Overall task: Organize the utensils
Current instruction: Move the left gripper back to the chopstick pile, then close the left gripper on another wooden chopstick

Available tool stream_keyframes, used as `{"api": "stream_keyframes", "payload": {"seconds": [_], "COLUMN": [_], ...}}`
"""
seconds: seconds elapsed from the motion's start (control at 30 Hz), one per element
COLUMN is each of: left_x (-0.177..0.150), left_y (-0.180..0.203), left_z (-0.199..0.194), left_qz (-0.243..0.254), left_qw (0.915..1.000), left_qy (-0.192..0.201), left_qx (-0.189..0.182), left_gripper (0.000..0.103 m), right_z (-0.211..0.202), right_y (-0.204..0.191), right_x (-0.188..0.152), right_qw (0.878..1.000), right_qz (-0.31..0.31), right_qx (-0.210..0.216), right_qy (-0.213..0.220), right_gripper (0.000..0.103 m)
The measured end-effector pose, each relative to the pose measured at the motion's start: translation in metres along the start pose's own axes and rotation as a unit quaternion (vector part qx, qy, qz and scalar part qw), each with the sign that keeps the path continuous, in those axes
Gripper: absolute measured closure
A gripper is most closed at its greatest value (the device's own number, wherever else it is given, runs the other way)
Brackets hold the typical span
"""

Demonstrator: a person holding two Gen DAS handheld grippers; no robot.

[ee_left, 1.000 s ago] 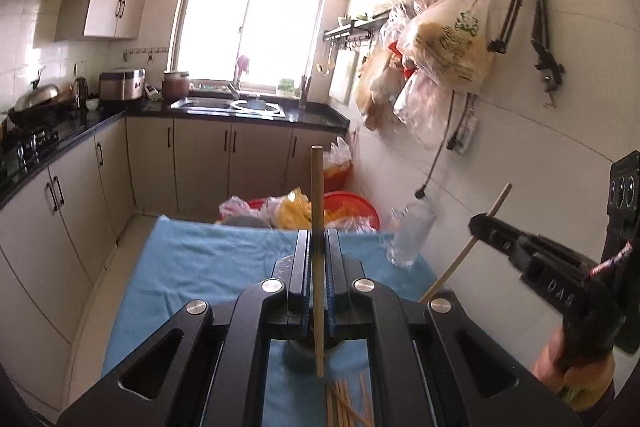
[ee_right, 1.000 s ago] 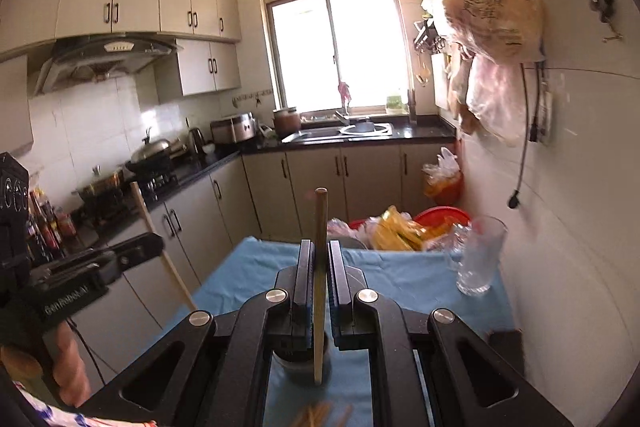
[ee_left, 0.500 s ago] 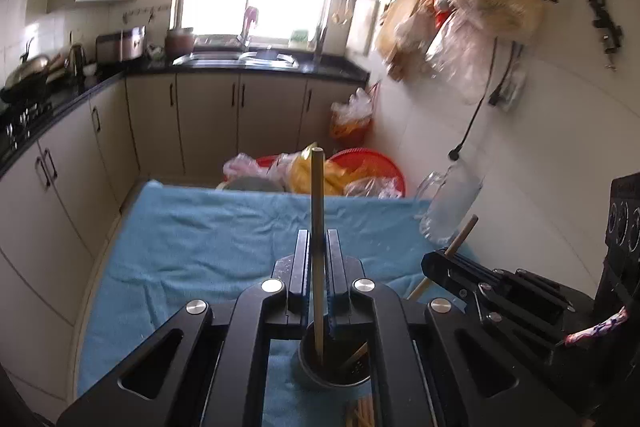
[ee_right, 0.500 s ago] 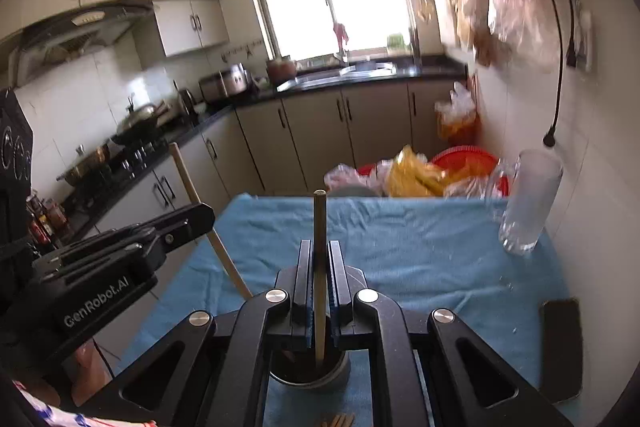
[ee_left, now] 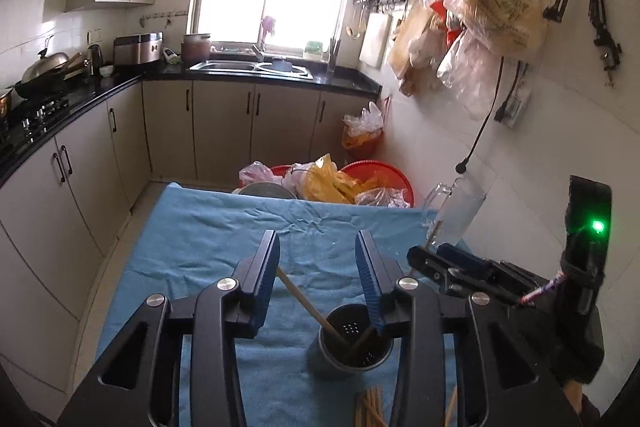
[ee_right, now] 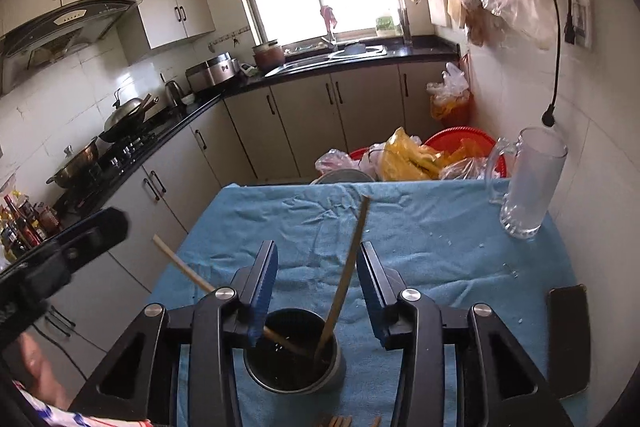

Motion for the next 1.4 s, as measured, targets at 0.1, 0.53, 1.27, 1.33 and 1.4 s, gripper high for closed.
{"api": "stream_keyframes", "payload": {"seconds": [0.1,0.53,1.27,1.33,1.4], "left_x": [-0.003,-0.106,-0.265,-0.266,-0.266], "left_y": [-0.009,-0.060,0.046,0.041,0.033], "left_z": [-0.018,-0.053,0.042,0.040,0.038], "left_qz": [-0.005,-0.038,0.114,0.105,0.101], "left_qw": [0.9999,0.9982,0.9619,0.9622,0.9624], "left_qy": [0.010,-0.043,-0.245,-0.249,-0.251], "left_qx": [0.005,0.014,-0.041,-0.036,-0.025], "left_gripper": [0.061,0.051,0.096,0.096,0.096], "right_z": [-0.017,-0.065,-0.037,-0.040,-0.043], "right_y": [-0.003,0.028,0.042,0.049,0.056], "right_x": [0.002,-0.118,-0.241,-0.242,-0.244], "right_qw": [1.000,0.996,0.980,0.980,0.980], "right_qz": [-0.003,-0.012,-0.002,0.009,0.018], "right_qx": [-0.001,-0.029,-0.003,-0.011,-0.015], "right_qy": [0.010,-0.086,-0.197,-0.196,-0.199], "right_gripper": [0.055,0.043,0.089,0.089,0.089]}}
Point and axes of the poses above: each gripper's, at about its wrist camera, not at the fingertips, and z roughly the way its jaws point, y to its right, x to its top, the point moved 6 cm from there along z, roughly the way its jaws point, and after that the axes turned 10 degrees about x, right-handed, at the moved point
